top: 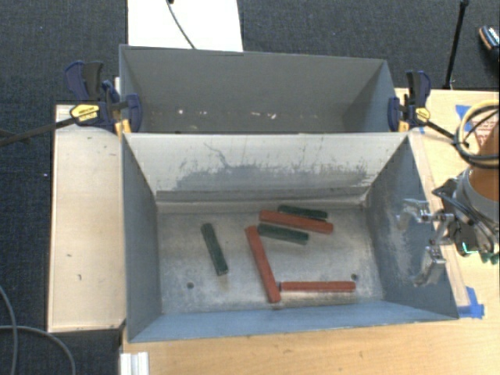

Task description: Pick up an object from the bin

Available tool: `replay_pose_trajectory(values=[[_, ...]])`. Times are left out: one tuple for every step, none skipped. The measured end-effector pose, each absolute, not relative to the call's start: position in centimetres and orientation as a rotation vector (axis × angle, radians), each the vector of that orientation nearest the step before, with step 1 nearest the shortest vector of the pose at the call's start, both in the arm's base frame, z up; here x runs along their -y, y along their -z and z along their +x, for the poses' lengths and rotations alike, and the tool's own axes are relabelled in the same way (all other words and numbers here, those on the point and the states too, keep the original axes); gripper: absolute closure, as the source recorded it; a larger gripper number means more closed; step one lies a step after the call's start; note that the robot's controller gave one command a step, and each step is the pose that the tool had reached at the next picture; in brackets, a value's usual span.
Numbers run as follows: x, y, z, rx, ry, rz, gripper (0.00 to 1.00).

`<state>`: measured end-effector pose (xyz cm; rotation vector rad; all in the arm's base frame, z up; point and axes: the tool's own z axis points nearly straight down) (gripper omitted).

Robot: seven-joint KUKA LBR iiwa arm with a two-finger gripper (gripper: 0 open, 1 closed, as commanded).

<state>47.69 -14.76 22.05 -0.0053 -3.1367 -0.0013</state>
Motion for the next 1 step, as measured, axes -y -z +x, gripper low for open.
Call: replay_pose_trajectory(values=[[7.00, -15.64, 49.51, 3.137, 0.008, 0.102, 0.00]])
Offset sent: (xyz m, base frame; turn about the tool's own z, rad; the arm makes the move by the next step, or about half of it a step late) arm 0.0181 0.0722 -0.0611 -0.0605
